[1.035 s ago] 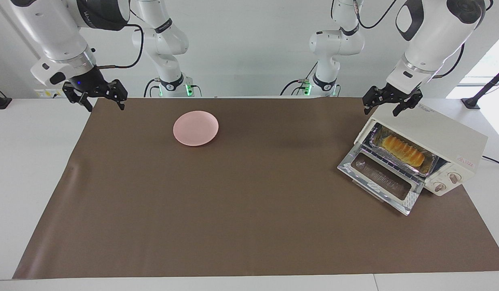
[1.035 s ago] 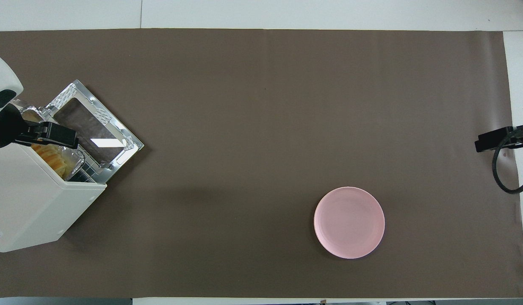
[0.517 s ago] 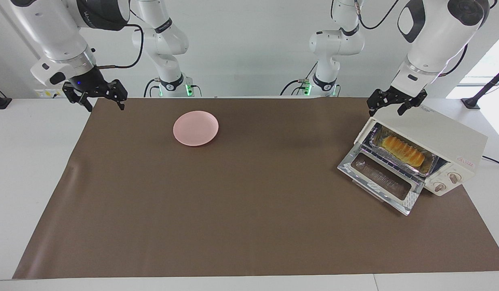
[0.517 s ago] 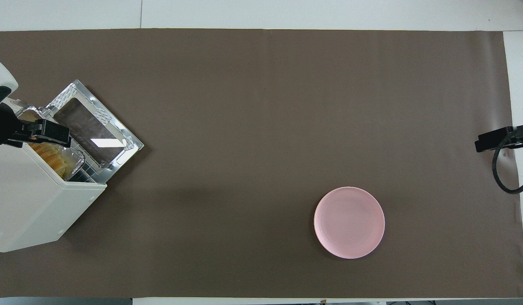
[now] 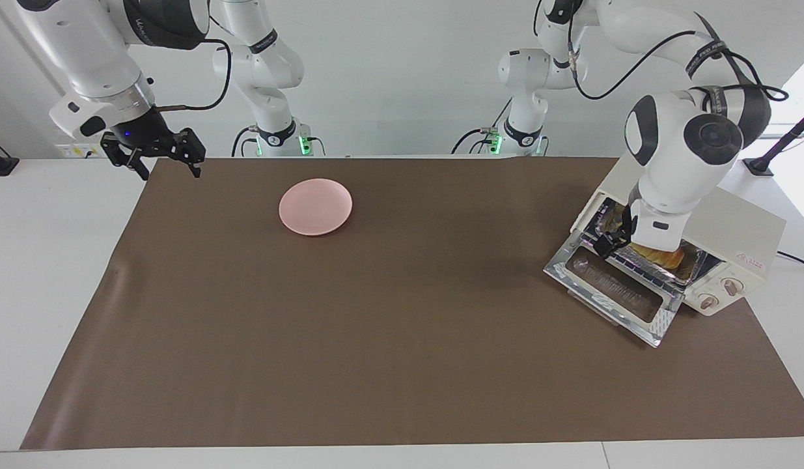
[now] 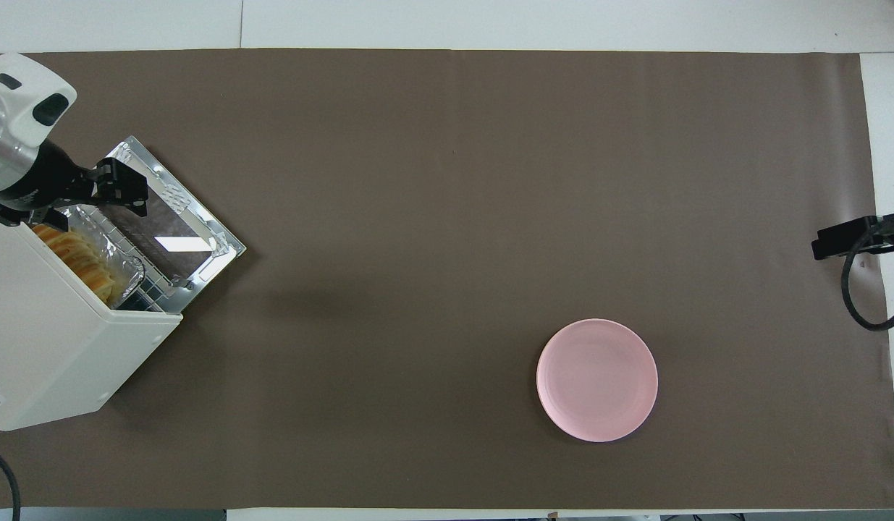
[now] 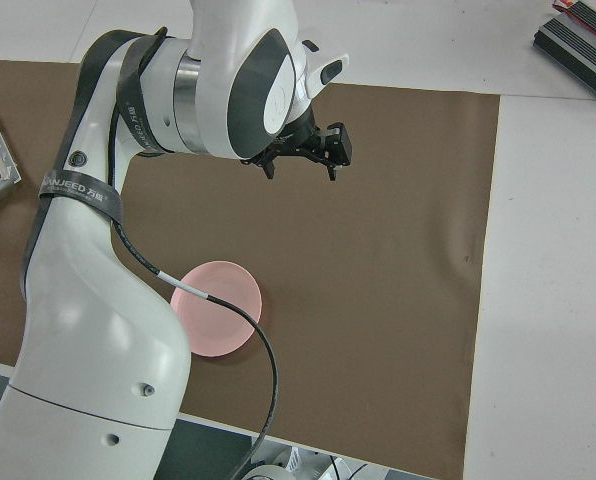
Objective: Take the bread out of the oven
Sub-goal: 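Reach the left gripper into the oven and grasp the foil tray, then pull the foil tray out with the left gripper and set it down, then retract the left gripper while the right gripper grasps the foil tray, then slide the foil tray with the right gripper away from the oven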
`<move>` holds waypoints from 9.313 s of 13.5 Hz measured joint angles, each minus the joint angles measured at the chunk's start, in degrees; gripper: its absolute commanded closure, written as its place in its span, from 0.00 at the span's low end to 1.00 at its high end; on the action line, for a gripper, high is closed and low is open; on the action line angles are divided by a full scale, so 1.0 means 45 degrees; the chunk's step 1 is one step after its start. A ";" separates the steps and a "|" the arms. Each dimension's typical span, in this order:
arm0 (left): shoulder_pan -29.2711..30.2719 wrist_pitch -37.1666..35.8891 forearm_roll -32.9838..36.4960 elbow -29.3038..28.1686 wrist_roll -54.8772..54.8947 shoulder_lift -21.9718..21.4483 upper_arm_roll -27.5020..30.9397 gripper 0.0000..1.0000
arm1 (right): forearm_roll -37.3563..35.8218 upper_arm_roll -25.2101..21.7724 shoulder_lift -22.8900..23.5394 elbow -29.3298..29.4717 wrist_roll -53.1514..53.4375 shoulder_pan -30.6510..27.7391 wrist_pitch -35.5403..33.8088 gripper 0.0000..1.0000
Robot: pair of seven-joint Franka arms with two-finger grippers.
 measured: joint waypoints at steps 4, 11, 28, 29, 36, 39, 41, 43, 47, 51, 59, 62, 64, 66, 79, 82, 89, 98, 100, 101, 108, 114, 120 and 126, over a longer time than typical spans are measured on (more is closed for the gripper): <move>0.0136 0.0994 0.0258 -0.0827 -0.0873 0.0131 0.0121 0.00 | 0.0000 0.0000 0.0000 -0.0002 0.0000 0.0000 0.0000 0.00; 0.0744 0.2325 0.0270 -0.2528 -0.0969 -0.0389 0.0267 0.00 | 0.0000 0.0000 0.0000 -0.0003 0.0000 0.0000 0.0000 0.00; 0.1079 0.5021 0.0381 -0.4758 -0.1413 -0.0835 0.0170 1.00 | 0.0000 0.0000 0.0000 -0.0003 0.0000 0.0000 0.0000 0.00; 0.0970 0.5153 0.0382 -0.4638 -0.1363 -0.0810 0.0102 1.00 | 0.0000 0.0000 0.0000 -0.0003 0.0000 0.0000 0.0000 0.00; -0.2329 0.4759 0.0031 -0.0732 -0.1053 0.1474 -0.0354 1.00 | 0.0000 0.0000 0.0000 -0.0003 0.0000 0.0000 0.0000 0.00; -0.4324 0.4493 -0.0374 0.0402 -0.1041 0.2434 -0.0457 1.00 | 0.0000 0.0000 0.0000 -0.0004 0.0000 0.0000 0.0000 0.00; -0.5245 0.4365 -0.0757 0.0487 -0.1015 0.2504 -0.0463 1.00 | 0.0000 0.0000 0.0000 -0.0004 0.0000 0.0000 0.0000 0.00; -0.5999 0.4291 -0.0938 0.0451 -0.0895 0.2529 -0.0485 1.00 | 0.0000 0.0000 0.0000 -0.0004 0.0000 0.0000 0.0000 0.00; -0.7310 0.4237 -0.0979 0.0063 -0.0892 0.2611 -0.0474 1.00 | 0.0000 0.0000 0.0000 -0.0004 0.0000 0.0000 0.0000 0.00; -0.7413 0.4632 -0.0986 -0.0423 -0.0838 0.2733 -0.0424 0.82 | 0.0000 0.0000 0.0000 -0.0004 0.0000 0.0000 0.0000 0.00; -0.7278 0.4507 -0.0998 -0.0063 -0.0999 0.2679 -0.0159 0.00 | 0.0004 -0.0028 0.0000 -0.0027 0.0000 -0.0041 -0.0072 0.00; -0.6075 0.3727 -0.1149 0.0217 -0.1017 0.1896 -0.0050 0.00 | 0.0332 0.0050 -0.0100 -0.0557 0.0000 0.0019 0.0227 0.00; -0.4916 0.2661 -0.1254 0.0225 -0.0705 0.0946 -0.0033 0.00 | 0.0611 0.0196 -0.0247 -0.1407 0.0000 0.0394 0.1290 0.00; -0.3832 0.1720 -0.1280 0.0214 0.0174 0.0214 -0.0023 0.00 | 0.0648 0.0263 -0.0238 -0.1981 0.0702 0.1504 0.2105 0.00; -0.0164 -0.2501 -0.1369 -0.1911 0.4448 -0.3648 -0.0030 0.00 | 0.0811 0.0353 0.5870 0.0204 1.1028 0.8152 0.7256 0.00; 0.0302 -0.2508 -0.1476 -0.2041 0.5311 -0.3783 -0.0047 0.00 | 0.1829 0.0283 0.6794 0.0265 1.1531 0.8140 0.8657 0.00; 0.0663 -0.2805 -0.1558 -0.2051 0.6493 -0.3853 -0.0107 0.00 | 0.2012 0.0292 0.7487 -0.0372 1.1654 0.8158 1.0072 0.80; 0.1119 -0.2795 -0.1563 -0.1657 0.6605 -0.3833 -0.0740 0.00 | 0.2031 0.0267 0.7416 -0.0225 1.1788 0.8278 1.0020 1.00; 0.1193 -0.2797 -0.1564 -0.1660 0.6619 -0.3790 -0.0758 0.00 | 0.2016 0.0169 0.7340 0.0228 1.1349 0.8035 0.9491 1.00; 0.1206 -0.2798 -0.1564 -0.1663 0.6620 -0.3788 -0.0759 0.00 | 0.2014 0.0116 0.7266 0.0375 1.0597 0.7768 0.9196 1.00; 0.1280 -0.2799 -0.1565 -0.1663 0.6619 -0.3788 -0.0768 0.00 | 0.2253 0.0022 0.6470 0.0272 0.3253 0.3290 0.6827 1.00; 0.1284 -0.2799 -0.1571 -0.1663 0.6619 -0.3788 -0.0772 0.00 | 0.3812 0.0072 0.6036 -0.2146 0.2040 0.2146 0.7945 0.47; 0.1285 -0.2799 -0.1573 -0.1663 0.6619 -0.3788 -0.0773 0.00 | 0.3704 0.0110 0.5221 -0.2004 0.2232 0.2300 0.7590 0.00; 0.1285 -0.2799 -0.1574 -0.1662 0.6619 -0.3788 -0.0774 0.00 | 0.2442 0.0162 0.5067 -0.1375 0.4463 0.3380 0.7589 0.00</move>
